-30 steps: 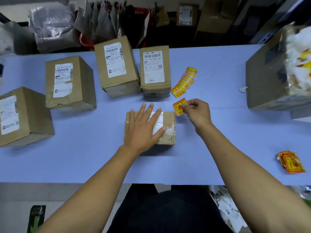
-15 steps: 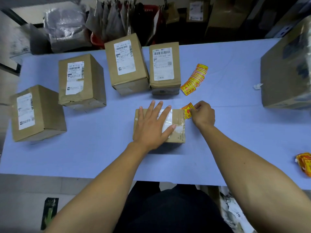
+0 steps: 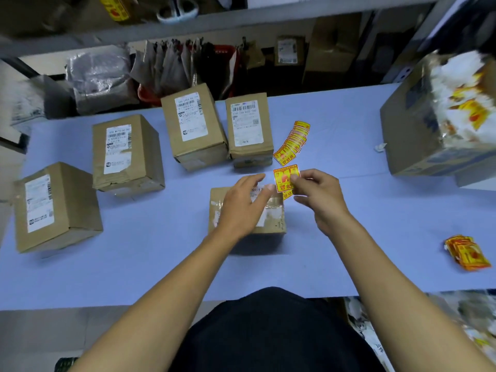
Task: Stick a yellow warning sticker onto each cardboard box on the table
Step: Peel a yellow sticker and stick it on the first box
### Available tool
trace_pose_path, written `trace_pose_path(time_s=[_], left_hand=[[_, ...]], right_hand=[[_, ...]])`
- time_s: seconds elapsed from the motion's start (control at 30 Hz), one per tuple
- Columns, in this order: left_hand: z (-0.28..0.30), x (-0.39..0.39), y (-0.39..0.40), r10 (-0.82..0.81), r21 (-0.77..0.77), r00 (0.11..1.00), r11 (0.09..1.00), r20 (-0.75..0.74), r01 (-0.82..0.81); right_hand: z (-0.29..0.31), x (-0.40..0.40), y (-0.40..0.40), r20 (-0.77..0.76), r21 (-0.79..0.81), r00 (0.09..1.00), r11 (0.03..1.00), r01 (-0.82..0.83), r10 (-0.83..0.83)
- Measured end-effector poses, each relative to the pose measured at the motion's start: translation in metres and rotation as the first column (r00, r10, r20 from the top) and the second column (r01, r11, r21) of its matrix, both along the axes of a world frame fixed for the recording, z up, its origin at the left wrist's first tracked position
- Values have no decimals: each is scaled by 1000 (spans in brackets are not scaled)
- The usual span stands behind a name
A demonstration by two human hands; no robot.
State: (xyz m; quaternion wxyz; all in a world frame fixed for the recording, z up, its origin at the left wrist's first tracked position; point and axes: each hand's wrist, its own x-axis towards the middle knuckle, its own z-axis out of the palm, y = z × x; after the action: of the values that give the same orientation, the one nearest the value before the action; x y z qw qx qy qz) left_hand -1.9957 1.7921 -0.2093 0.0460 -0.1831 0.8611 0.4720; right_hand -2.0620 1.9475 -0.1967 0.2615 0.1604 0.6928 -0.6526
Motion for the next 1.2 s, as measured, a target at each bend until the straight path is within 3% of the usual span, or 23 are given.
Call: trace_pose_path(time_s=[0.07,0.13,0.4,0.53,0.77,1.2], left_hand=[[19,-6,9,166,361,984,916,61,-177],[29,-7,12,243,579,964,773,108,-259],[53,6,-7,341,797,928,515,148,-316],[71,12,-11,257,830,958,501,126,-243],[88,17,-21,278,858,955,462,102,-225],[98,24,-16,315,810,949,560,-15,-173]], right_hand=[[14,12,-5,-1,-54,999,997,-47,47],[23,21,-11,-6,-100,998,993,-60,60],[54,31,-15,-73,-152,980,969,-195,186],[69,35,-24,-145,-119,956,955,-271,254],[84,36,-23,-172,-245,943,915,-321,285],[86,41,-24,-255,-206,919,912,-354,300]])
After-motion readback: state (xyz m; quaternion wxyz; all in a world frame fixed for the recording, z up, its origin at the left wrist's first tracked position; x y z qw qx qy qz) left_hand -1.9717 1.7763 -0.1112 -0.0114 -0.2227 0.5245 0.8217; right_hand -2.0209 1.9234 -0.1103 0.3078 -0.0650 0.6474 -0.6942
